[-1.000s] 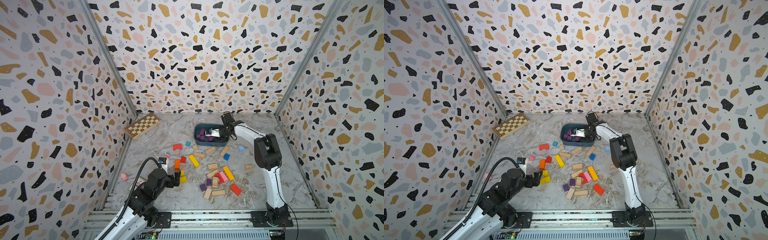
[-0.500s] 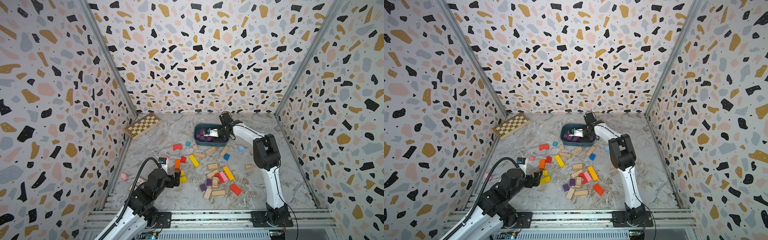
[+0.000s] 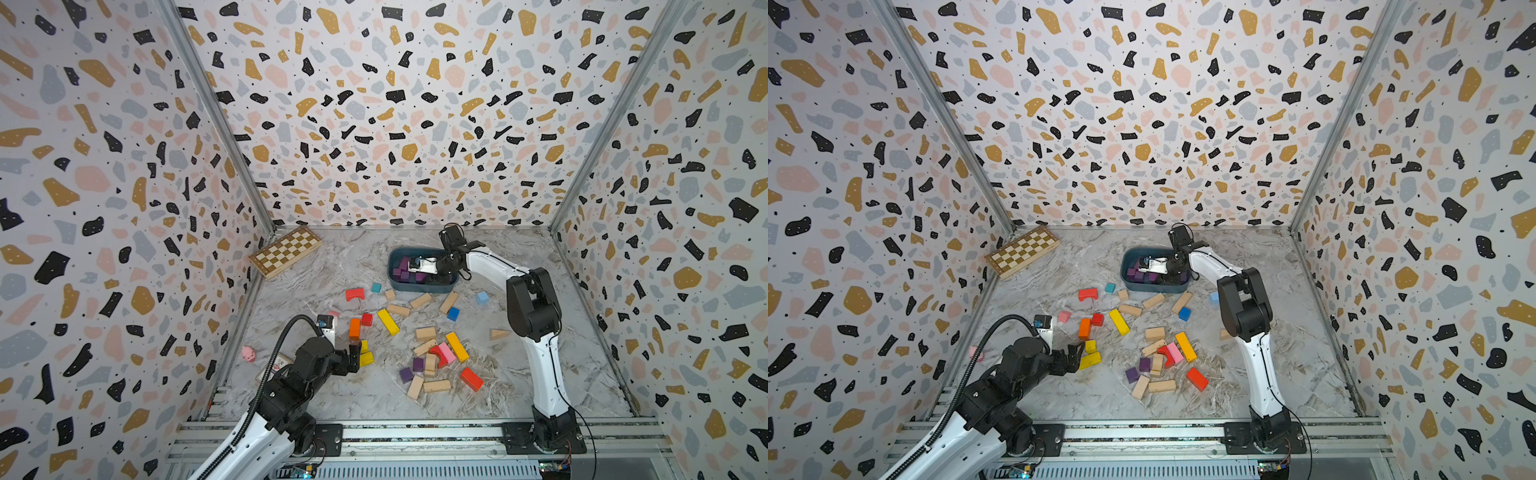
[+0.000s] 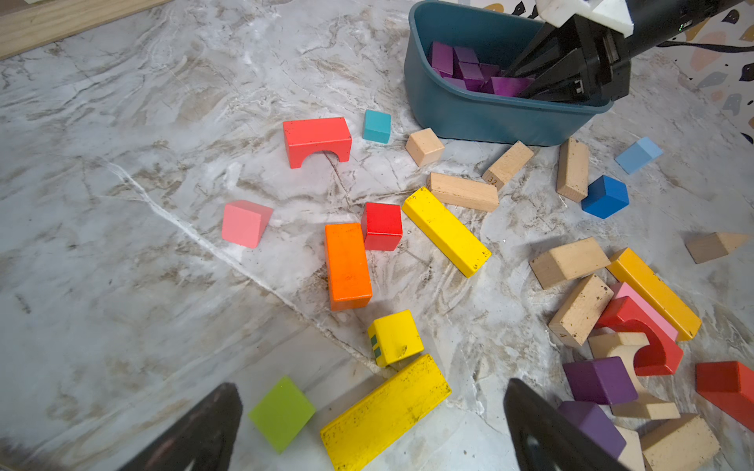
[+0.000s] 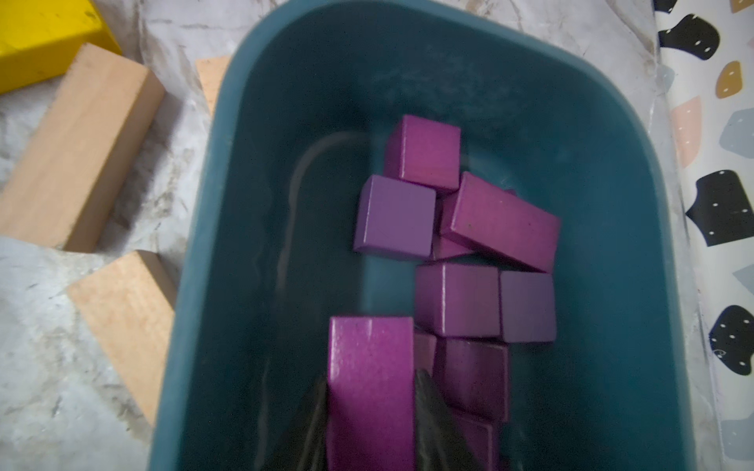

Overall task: Pick purple bricks into the storage bin
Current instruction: Place the building block in the storage box, then pick up the building block from the center of the board.

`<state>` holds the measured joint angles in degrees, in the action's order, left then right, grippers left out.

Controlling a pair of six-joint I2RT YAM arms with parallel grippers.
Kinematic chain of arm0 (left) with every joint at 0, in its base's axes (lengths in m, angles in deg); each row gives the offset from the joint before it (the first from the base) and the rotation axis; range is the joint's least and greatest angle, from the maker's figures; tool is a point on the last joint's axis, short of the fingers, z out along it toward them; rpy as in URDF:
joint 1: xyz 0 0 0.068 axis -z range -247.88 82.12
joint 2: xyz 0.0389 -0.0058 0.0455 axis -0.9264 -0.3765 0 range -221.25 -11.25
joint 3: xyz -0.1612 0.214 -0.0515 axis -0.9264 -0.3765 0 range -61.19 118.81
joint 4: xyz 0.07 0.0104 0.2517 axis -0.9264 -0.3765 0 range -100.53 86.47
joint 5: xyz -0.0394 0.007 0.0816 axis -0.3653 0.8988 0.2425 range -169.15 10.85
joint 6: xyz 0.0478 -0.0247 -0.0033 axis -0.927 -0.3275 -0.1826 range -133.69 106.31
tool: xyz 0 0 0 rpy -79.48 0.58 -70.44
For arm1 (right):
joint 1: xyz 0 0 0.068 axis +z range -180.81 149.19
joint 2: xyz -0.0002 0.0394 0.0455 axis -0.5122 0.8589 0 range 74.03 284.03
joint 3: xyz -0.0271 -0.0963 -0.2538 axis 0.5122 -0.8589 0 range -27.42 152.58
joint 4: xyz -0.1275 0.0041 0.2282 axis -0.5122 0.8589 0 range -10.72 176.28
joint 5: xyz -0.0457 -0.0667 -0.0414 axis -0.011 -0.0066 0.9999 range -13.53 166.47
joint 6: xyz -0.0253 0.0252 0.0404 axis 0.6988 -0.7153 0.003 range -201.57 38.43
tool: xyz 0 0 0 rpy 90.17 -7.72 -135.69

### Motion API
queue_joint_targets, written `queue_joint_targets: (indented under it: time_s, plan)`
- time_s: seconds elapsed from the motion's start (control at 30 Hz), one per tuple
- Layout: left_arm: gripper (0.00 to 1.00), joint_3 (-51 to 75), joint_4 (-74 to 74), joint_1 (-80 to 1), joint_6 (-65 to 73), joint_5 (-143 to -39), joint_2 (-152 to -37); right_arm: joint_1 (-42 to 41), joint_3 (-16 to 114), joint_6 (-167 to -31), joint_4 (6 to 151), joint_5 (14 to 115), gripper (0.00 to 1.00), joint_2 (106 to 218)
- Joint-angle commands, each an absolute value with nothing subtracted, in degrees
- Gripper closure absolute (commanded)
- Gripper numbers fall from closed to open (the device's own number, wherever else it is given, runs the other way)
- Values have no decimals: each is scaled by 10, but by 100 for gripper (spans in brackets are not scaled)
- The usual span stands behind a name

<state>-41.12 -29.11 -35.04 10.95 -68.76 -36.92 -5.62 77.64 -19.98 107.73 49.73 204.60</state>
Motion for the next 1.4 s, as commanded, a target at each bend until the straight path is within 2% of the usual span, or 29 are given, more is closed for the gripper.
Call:
queue_joint_targets:
  time_s: [0.0,0.23,0.63,0.9,1.1,1.37]
  plan:
    - [1,-411,-270,-349,102,-688,-367,-60,770,-215,1080,504,63,2008]
    - [1,-411,-270,-349,102,-688,-367,-66,757,-235,1052,496,46,1981]
    - [1,-411,-269,-349,101,-689,-369,-66,760,-238,1044,504,40,1960]
    - [1,-411,-269,-349,101,-689,-369,-66,737,-242,1036,500,40,1929]
    - [1,-410,-269,-349,101,-688,-369,-60,745,-255,1059,501,45,1922]
    - [1,-410,-268,-349,101,-689,-371,3,590,-288,1009,528,46,1797]
